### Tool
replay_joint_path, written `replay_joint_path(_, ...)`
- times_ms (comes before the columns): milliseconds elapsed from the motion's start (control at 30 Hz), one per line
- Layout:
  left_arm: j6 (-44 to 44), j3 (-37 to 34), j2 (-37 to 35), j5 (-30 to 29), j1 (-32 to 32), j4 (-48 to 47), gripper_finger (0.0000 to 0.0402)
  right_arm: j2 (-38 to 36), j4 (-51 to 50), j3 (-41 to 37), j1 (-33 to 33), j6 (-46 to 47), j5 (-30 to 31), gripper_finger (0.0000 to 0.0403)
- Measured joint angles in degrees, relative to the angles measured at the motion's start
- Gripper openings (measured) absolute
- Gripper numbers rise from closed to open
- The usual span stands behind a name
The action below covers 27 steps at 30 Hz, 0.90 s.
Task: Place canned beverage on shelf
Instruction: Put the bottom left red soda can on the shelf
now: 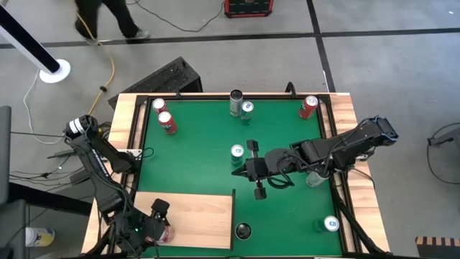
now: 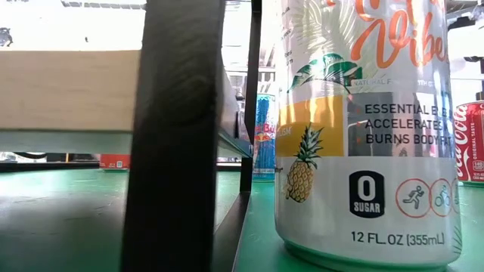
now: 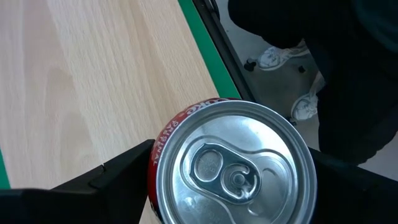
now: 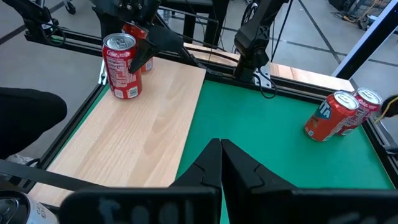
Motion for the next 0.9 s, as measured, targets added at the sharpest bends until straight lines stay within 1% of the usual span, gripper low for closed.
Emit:
replay_joint_path(233,0.1,0.0,0.0,-0.2,0.0,0.2,0.0325,0.0,0.0,0.0,0.0,0.0,0.0,0.0025)
replay_joint_path(533,-3.6,0.0,0.0,-2.0,0.0,0.2,0.0325,0.0,0.0,0.0,0.0,-0.4,0.0,0.0025)
replay_joint_path(800,-1.1,0.0,0.0,-2.6,-0.1,0.1,0.0327,0.0,-0.1,0.0,0.0,-0.4,0.0,0.0025)
replay_joint_path(900,-2.1,0.0,0.0,-2.3,-0.1,0.1,0.0334,0.0,-0.1,0.0,0.0,-0.4,0.0,0.0025)
